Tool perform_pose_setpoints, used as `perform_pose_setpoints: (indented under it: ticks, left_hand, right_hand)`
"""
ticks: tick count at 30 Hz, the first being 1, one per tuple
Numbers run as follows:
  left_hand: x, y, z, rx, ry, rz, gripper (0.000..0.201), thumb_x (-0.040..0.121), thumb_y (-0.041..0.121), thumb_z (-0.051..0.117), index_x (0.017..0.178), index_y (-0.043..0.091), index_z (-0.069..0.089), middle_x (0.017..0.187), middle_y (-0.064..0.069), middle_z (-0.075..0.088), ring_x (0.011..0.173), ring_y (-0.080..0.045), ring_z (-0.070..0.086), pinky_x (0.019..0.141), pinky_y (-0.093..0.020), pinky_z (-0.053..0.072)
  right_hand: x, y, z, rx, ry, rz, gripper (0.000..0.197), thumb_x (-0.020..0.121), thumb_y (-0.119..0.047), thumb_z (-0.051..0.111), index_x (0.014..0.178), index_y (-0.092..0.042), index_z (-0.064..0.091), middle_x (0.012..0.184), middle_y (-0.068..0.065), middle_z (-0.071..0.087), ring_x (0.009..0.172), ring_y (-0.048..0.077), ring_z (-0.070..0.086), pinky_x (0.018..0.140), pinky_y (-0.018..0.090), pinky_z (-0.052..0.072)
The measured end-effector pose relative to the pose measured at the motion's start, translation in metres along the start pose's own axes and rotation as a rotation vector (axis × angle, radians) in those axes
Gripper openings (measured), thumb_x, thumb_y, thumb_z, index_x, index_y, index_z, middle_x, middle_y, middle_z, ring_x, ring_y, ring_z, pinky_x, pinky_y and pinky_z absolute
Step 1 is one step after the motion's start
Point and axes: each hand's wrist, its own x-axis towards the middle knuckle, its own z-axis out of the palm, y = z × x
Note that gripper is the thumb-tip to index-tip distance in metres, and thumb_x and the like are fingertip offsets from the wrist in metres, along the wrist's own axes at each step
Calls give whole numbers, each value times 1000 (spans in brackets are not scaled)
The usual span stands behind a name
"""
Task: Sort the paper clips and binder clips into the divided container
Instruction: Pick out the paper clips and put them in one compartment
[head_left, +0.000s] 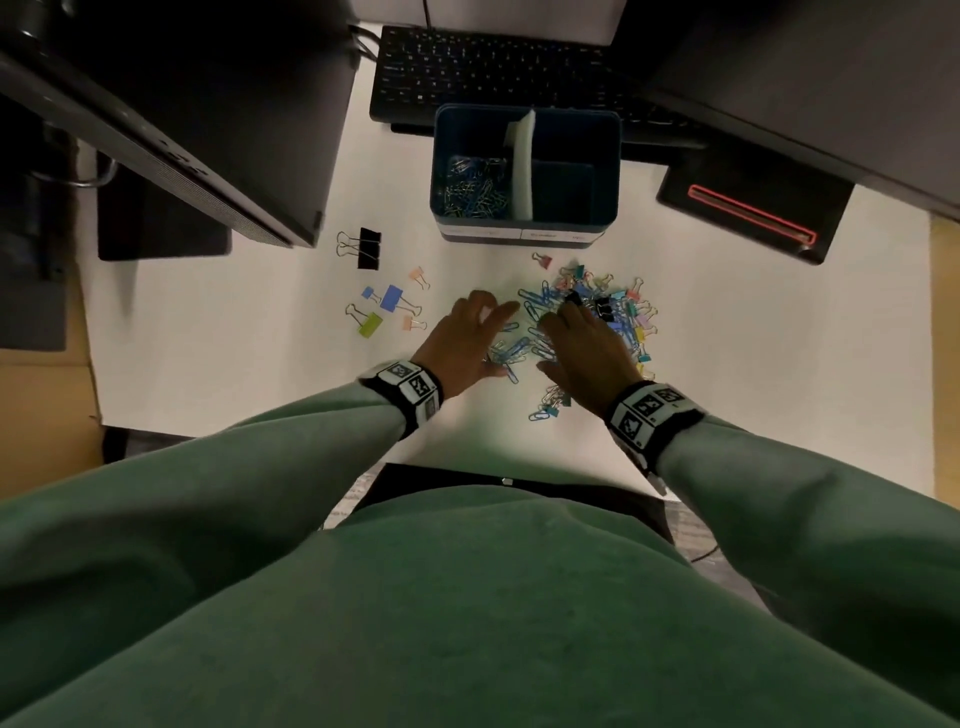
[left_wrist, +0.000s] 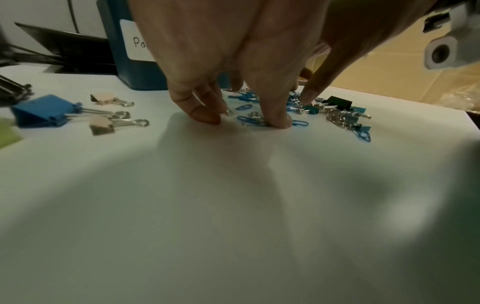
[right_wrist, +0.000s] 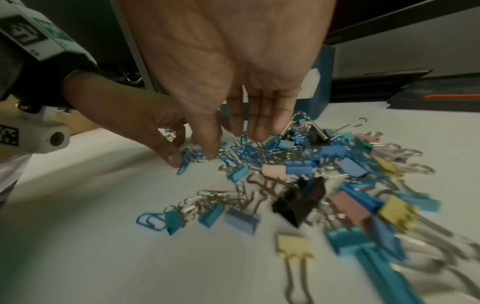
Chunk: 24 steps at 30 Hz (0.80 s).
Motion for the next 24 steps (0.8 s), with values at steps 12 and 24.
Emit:
perform_pose_setpoints:
  ticks: [12,24]
  left_hand:
    - [1,1,-1,-86,-40,-13,9,91,16,56,97,8,55,98,-11,53,83,-27,54,71,-42,51]
    - [21,-11,-121,-532,486,-175,7,89,16,63,95,13,60,84,2,63,72,-9,56,64,-12,44]
  right_hand:
    - [26,-2,7,383,-3,127,14,90,-2,50,89,-8,63,92,8,64,82,22,63,79,37,54]
    - [85,-27,-118,1027,448,118,11,87,-8,66,97,-9,67,85,-3,68,72,4,63,69,15,54]
